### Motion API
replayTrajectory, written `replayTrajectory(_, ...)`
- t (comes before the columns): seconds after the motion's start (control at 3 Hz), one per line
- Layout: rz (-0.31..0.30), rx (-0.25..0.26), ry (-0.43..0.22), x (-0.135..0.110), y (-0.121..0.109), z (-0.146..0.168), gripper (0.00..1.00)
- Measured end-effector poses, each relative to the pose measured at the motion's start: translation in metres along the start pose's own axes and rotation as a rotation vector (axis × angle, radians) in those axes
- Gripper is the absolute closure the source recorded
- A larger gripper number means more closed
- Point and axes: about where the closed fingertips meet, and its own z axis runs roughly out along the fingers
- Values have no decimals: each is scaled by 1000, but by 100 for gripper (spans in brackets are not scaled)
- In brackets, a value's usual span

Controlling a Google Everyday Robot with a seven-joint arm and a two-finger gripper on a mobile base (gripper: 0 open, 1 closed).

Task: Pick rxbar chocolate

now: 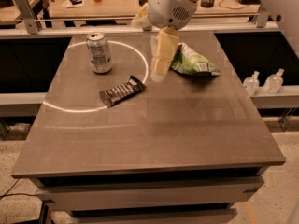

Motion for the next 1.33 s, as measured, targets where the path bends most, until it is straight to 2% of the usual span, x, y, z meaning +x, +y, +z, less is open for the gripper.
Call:
replayTrajectory(0.33, 4, -22, -20, -1, -17, 22, 0)
replayTrajectory(0.67, 13, -51, 38, 11, -18, 54, 0)
replayTrajectory(1.0, 32, 6, 110, 26, -15, 68, 0)
replayTrajectory(1.33, 30, 13, 112, 27, -17, 76, 0)
